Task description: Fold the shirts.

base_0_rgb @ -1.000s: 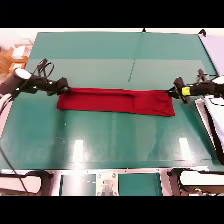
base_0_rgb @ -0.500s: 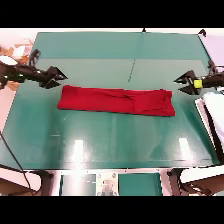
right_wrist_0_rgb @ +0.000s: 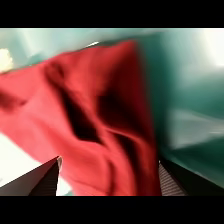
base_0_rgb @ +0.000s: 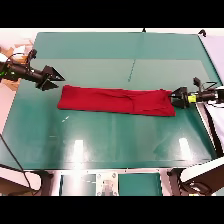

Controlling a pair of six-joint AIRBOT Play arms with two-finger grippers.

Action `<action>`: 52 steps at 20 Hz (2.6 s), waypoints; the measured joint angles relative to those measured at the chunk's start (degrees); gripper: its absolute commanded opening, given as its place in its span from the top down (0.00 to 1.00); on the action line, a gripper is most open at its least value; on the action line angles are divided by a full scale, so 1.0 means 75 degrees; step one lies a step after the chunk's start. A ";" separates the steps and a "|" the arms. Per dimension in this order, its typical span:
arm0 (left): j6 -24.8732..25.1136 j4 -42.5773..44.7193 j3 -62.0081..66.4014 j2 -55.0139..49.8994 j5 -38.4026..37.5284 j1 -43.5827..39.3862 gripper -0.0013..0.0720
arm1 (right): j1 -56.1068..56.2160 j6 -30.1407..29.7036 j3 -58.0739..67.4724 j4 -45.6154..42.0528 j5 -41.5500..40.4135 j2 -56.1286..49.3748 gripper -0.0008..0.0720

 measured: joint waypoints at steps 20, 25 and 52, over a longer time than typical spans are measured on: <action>0.0440 -0.0443 0.0688 -0.1938 0.5426 -0.5957 0.95 | 0.1387 0.1288 0.2996 0.0221 0.1617 0.1495 0.97; -0.0044 -0.0603 0.2197 -0.3450 0.5499 -0.6650 0.95 | 0.1842 0.1798 0.3104 0.0236 0.1883 0.1938 0.97; -0.0070 0.0379 0.4007 -0.0956 -0.2186 -0.1148 0.95 | 0.8617 0.3206 0.3206 0.0804 -0.4631 -0.0557 0.25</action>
